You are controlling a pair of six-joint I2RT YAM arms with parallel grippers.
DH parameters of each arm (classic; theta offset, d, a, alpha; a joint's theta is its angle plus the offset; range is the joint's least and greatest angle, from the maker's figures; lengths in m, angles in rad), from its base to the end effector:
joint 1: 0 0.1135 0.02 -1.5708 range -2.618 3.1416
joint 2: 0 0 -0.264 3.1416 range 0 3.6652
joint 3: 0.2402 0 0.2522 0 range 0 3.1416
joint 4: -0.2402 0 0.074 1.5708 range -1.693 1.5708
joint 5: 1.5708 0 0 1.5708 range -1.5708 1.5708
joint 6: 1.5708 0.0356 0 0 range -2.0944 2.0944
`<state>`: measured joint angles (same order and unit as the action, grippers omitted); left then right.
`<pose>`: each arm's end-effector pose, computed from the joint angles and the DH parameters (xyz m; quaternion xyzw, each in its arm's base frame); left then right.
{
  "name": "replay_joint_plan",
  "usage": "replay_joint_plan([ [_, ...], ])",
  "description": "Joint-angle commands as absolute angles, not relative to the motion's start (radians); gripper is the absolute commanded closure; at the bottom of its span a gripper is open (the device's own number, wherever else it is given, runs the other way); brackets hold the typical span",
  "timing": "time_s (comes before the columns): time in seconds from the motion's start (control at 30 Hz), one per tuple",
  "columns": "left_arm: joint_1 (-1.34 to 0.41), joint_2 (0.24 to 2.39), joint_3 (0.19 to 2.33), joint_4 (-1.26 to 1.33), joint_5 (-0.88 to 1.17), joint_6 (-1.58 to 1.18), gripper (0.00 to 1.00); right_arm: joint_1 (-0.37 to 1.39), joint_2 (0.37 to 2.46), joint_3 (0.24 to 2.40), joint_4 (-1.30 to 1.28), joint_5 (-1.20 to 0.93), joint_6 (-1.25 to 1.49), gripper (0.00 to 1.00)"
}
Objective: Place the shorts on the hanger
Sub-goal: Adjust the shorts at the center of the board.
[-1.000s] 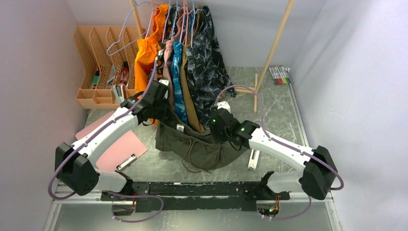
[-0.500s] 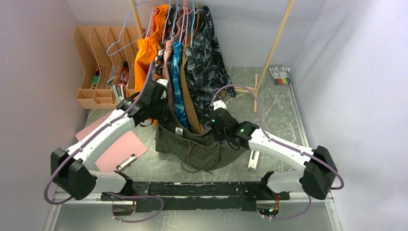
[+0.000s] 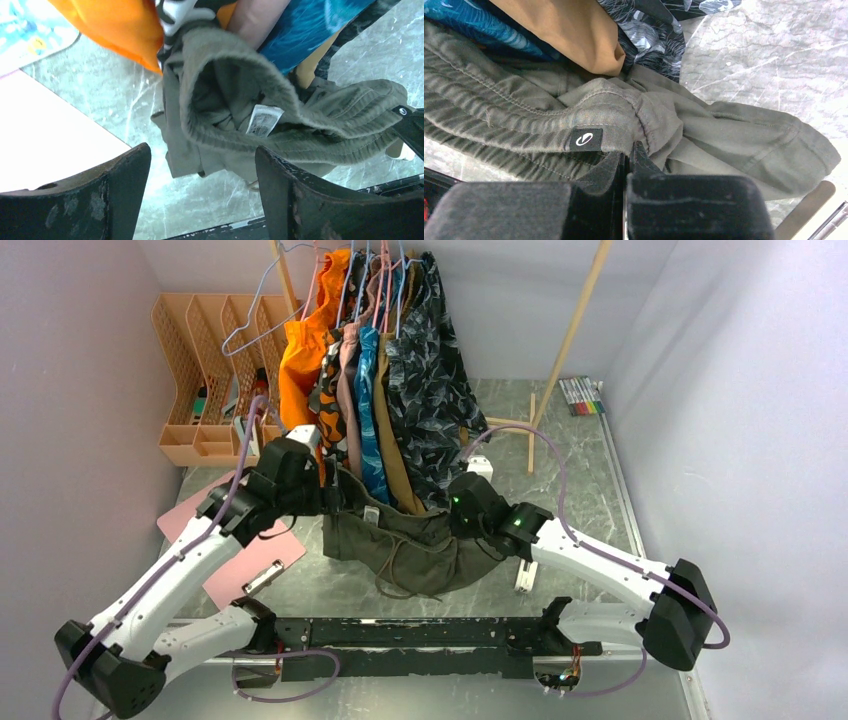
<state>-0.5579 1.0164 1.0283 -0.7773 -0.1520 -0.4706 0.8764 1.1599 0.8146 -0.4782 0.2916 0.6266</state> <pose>0.1759 -0.1034 0.3252 0.0103 0.9178 -0.1314 0.3746 0.1607 0.1770 0.2498 -0.0621 0.9206 0.1477 0.3562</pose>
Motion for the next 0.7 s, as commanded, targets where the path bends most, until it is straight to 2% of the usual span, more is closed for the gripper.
replay_joint_plan([
  [0.0,-0.560,0.953,0.949,-0.786,-0.134,-0.581,0.19,0.879,1.143,0.797,-0.449,0.290,0.721,1.00],
  [0.17,-0.561,0.945,0.879,-0.688,-0.165,-0.687,0.22,0.879,1.135,0.767,-0.412,0.264,0.788,1.00],
  [0.47,-0.561,0.998,0.842,-0.576,-0.224,-0.797,0.40,0.880,1.116,0.732,-0.390,0.213,0.830,1.00],
  [0.57,-0.561,1.024,0.841,-0.562,-0.229,-0.787,0.55,0.881,1.097,0.723,-0.394,0.208,0.831,1.00],
  [0.67,-0.561,1.041,0.847,-0.579,-0.244,-0.764,0.81,0.881,1.079,0.715,-0.396,0.198,0.814,1.00],
])
